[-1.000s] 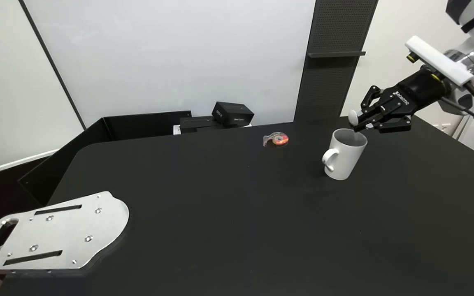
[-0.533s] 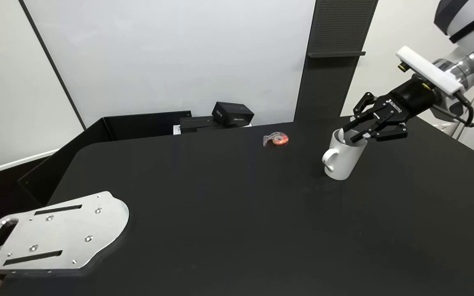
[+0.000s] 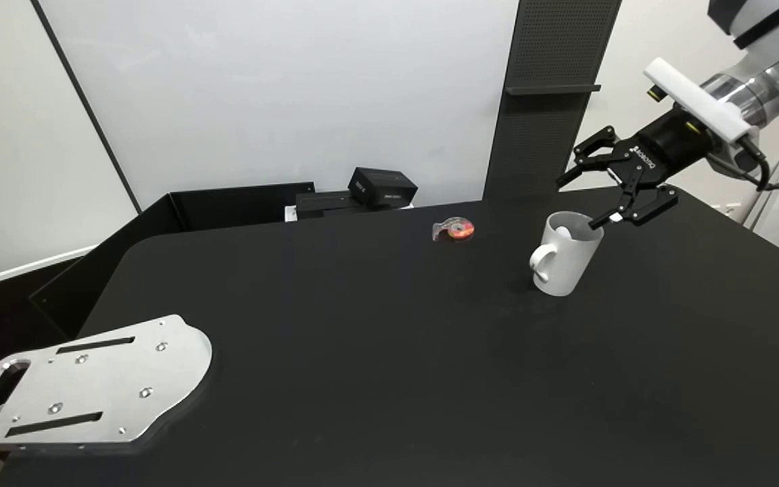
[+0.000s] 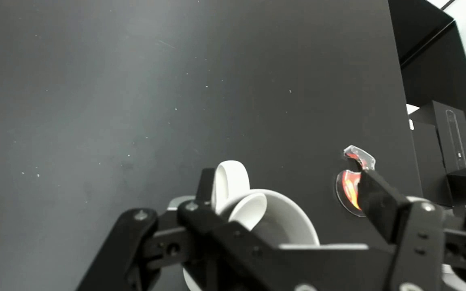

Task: Pick up the white spoon and put it inside the light grey cup

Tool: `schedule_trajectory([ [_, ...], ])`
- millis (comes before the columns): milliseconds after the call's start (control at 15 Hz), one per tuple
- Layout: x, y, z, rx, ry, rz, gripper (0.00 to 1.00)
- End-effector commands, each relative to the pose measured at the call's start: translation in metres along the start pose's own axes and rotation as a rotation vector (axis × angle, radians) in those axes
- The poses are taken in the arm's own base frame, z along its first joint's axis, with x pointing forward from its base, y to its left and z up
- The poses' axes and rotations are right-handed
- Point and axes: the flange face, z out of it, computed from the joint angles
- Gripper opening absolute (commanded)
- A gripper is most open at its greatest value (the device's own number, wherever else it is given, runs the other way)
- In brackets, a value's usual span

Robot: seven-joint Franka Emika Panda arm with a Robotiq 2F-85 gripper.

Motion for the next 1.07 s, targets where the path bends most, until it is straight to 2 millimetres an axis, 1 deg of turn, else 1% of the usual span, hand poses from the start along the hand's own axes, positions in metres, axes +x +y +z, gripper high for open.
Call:
schedule_trajectory([
  [0, -0.03, -0.005, -0.022, 0.008, 0.083, -0.051, 1.0],
  [200, -0.046, -0.005, -0.031, -0.004, 0.186, -0.116, 1.0],
  [467, -0.061, 0.006, -0.042, -0.029, 0.335, -0.309, 1.0],
  [800, -0.076, 0.021, -0.047, -0.05, 0.509, -0.555, 1.0],
  [1000, -0.082, 0.028, -0.044, -0.043, 0.583, -0.636, 1.0],
])
